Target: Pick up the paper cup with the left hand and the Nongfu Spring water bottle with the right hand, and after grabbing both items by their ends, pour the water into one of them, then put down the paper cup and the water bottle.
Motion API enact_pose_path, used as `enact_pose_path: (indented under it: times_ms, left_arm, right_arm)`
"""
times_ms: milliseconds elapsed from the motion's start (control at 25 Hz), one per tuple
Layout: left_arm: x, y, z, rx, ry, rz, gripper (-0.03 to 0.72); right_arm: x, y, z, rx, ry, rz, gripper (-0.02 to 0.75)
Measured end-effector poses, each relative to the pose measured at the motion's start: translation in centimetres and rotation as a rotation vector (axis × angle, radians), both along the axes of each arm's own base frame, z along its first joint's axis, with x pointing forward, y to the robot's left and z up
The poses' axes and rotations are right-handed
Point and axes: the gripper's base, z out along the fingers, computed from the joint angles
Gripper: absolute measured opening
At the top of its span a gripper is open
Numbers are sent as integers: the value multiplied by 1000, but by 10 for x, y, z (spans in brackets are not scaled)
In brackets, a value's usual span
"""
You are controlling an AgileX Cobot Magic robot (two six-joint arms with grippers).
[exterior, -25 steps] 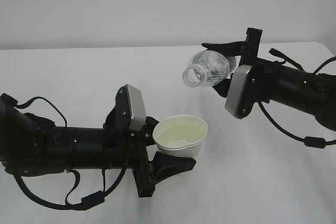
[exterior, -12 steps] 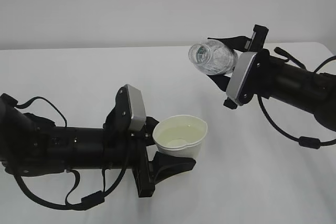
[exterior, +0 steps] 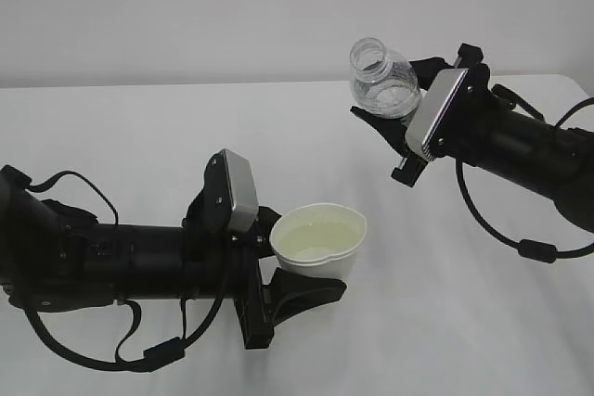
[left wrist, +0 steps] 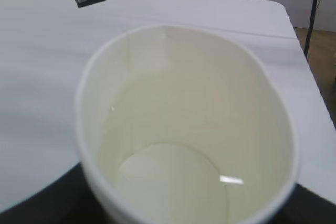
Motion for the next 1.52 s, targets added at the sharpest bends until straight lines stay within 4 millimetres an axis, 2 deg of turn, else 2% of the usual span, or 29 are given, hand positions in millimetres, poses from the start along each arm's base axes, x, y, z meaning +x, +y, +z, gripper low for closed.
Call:
enact_pose_path:
  times_ms: [1000, 1520]
  left_arm:
    - [0, 0, 1, -6, -1, -2, 450]
    - [0, 0, 1, -8, -1, -2, 450]
  right_arm:
    - [7, -8, 3, 387, 273, -111, 458]
    - [12, -16, 5, 502, 299, -201, 458]
